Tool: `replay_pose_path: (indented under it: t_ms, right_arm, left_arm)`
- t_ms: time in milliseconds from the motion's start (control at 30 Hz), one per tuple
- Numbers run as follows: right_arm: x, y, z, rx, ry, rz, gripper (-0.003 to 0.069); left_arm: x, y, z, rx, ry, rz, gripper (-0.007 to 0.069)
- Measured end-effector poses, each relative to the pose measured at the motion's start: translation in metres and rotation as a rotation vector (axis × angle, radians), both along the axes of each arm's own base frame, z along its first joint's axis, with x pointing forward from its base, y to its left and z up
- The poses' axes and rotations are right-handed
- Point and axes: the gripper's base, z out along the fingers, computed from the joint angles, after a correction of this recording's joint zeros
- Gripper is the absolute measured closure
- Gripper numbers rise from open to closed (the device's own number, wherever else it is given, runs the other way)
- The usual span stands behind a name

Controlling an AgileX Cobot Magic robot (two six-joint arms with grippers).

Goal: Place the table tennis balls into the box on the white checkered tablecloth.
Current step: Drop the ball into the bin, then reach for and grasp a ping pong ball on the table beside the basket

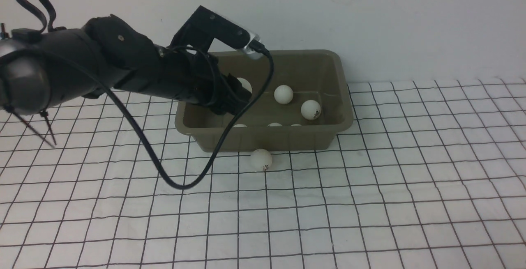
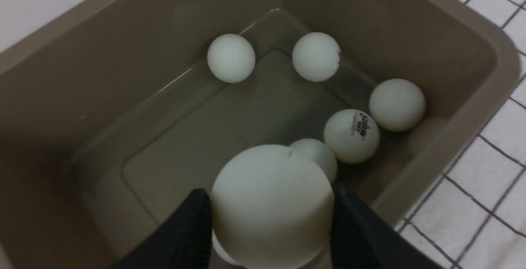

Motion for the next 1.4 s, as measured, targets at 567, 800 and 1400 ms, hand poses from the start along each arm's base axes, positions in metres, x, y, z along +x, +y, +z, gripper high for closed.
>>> replay_pose_path:
  t_ms: [567,800,1400]
  right_arm:
    - [0.0,0.0,0.0,0.0,0.0,0.0,0.0177]
    - [0.0,0.0,0.0,0.03,0.001,-0.007,0.0177]
    - [0.0,0.0,0.0,0.034,0.001,-0.008,0.0177]
  left_arm:
    - [0.03,-0.011,-0.012,-0.04,0.205,-0.053,0.0131]
    - [-0.021,-0.007,0.031,0.079,0.426,-0.082,0.0212]
    - [-0.076,-0.087,0.002,0.265,0.359,-0.06,0.0219]
